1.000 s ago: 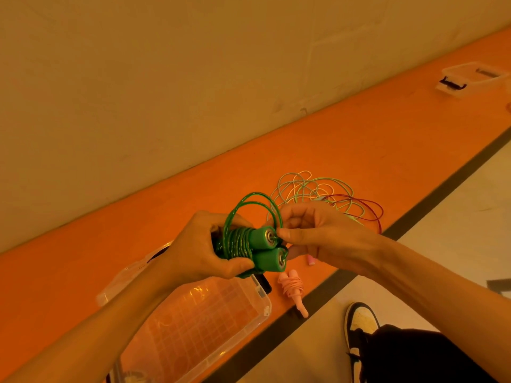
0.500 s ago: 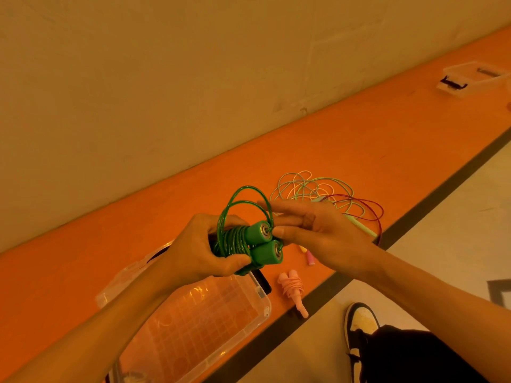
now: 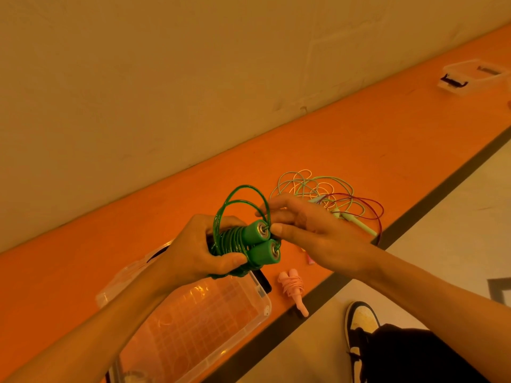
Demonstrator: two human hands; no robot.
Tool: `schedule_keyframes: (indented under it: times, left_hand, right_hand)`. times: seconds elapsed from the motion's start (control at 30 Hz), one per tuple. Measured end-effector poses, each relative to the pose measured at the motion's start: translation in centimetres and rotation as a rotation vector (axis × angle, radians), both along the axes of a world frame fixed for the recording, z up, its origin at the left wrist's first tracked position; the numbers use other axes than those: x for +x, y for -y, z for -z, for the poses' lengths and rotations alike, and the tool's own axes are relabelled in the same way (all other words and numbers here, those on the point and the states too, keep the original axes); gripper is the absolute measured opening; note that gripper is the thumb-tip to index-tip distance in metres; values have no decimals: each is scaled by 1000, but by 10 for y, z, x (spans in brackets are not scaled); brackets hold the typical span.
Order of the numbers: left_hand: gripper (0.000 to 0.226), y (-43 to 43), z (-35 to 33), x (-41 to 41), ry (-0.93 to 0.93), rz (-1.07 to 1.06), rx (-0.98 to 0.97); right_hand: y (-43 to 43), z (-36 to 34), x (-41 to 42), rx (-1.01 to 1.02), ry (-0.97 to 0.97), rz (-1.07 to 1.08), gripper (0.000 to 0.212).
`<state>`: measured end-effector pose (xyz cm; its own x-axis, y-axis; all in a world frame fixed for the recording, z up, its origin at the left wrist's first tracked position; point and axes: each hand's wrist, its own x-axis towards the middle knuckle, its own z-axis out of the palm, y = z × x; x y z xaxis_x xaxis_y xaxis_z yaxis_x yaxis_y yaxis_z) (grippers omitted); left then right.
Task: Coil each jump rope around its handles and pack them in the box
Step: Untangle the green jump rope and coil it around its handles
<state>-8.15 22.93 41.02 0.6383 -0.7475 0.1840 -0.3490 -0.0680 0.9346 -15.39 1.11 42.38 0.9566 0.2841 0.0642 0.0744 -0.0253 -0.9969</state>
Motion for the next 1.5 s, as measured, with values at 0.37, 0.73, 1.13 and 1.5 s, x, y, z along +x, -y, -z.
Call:
schedule_keyframes:
  times: [0.37, 0.73, 1.13, 1.5]
  left_hand:
    - [37, -3, -3, 3, -11, 8, 23]
    - [53, -1, 0, 0, -94, -29, -11]
    - [36, 5, -7, -4, 97, -8, 1]
    - [41, 1, -7, -1, 181, -1, -44]
  right_hand:
    - [0, -5, -3, 34, -53, -25, 32]
    - [9, -6, 2, -72, -44, -58, 36]
    - [-3, -4, -1, 122, -77, 40, 29]
    - [-10, -2, -2, 277, -136, 33, 35]
